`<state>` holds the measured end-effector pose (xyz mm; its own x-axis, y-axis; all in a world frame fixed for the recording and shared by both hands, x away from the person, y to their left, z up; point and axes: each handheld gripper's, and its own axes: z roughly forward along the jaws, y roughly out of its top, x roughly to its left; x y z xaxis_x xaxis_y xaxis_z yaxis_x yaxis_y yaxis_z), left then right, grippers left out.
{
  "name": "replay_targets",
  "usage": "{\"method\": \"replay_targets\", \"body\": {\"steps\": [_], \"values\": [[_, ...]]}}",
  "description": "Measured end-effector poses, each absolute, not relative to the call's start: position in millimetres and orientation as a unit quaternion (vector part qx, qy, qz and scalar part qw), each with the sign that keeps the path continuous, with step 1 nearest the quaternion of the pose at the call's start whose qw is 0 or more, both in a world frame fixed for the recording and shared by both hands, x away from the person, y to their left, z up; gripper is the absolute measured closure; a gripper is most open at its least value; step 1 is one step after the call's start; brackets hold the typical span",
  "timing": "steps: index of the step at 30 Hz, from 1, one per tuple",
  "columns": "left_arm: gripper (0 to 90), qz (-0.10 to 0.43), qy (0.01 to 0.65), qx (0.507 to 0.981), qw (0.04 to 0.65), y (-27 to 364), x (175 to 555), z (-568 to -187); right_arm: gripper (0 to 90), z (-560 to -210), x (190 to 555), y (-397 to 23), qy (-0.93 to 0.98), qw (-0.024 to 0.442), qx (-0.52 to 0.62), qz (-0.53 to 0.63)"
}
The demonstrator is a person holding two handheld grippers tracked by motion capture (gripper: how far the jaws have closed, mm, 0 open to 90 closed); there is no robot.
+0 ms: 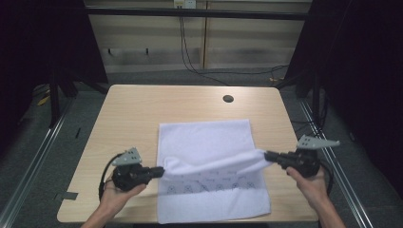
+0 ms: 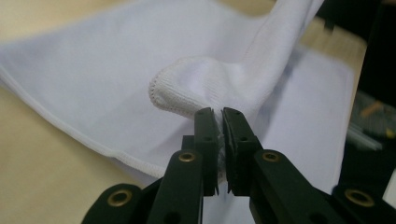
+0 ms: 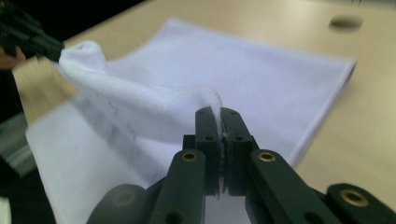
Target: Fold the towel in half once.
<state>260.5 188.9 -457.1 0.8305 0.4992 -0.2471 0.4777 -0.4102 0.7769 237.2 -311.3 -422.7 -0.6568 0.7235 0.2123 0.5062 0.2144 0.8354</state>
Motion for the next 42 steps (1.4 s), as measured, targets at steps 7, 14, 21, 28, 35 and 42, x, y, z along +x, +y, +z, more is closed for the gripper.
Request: {"method": "replay_targets", "body": {"steps": [7,14,21,28,35,42], "values": [[83.2,-0.018,0.261,0.873,0.413,189.4,242.4,-481.0,85.2,-473.7,206.2,-309.0,0.817,0.037,0.392,0.422],[71.2,-0.047,0.245,0.879,0.407,193.4,233.8,-482.3,73.1,-480.8,177.1,-307.9,0.844,0.006,0.362,0.397],[53.9,-0.019,0.272,0.845,0.459,190.6,264.1,-470.5,63.4,-472.7,177.4,-306.8,0.837,0.018,0.36,0.411],[75.3,-0.023,0.228,0.895,0.383,160.2,272.8,-487.6,61.9,-474.1,181.2,-298.4,0.844,0.018,0.352,0.404],[88.0,-0.071,0.192,0.867,0.453,177.6,241.4,-466.0,59.2,-471.2,182.0,-298.5,0.839,0.025,0.355,0.413],[87.1,-0.12,0.119,0.886,0.433,183.4,198.7,-469.4,55.9,-459.5,195.7,-283.6,0.836,0.051,0.354,0.416]]}}
